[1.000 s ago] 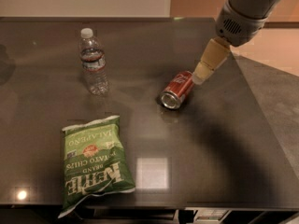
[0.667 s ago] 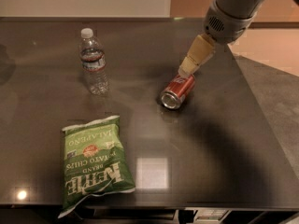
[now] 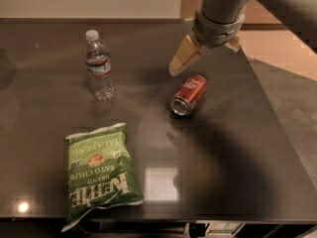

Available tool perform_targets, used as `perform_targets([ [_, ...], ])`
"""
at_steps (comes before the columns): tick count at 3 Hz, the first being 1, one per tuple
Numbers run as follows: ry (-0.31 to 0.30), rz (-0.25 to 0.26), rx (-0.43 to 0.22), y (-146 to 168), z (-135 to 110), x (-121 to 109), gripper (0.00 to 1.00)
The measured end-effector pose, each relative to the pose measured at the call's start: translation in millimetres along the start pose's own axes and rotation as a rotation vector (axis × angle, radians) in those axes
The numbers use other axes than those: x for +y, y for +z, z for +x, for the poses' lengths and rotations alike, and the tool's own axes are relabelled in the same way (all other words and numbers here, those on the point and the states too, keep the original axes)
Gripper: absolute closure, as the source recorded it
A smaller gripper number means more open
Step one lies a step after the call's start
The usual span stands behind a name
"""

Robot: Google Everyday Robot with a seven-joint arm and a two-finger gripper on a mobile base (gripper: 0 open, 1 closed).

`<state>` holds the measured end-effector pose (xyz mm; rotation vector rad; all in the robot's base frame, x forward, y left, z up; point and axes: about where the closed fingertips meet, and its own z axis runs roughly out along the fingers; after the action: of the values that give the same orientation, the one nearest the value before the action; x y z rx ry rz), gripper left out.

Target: Place coke can upright

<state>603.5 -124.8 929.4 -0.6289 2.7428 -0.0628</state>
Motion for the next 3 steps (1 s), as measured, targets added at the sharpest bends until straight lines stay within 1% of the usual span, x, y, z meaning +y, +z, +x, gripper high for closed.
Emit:
perform_targets([
  [1, 0.132, 0.055, 0.027, 10.7, -5.8, 2.0, 0.0],
  [2, 0.187, 0.057, 0.022, 10.7, -6.9, 2.3, 0.0],
  [3, 0.187, 0.057, 0.022, 10.7, -6.9, 2.3, 0.0],
])
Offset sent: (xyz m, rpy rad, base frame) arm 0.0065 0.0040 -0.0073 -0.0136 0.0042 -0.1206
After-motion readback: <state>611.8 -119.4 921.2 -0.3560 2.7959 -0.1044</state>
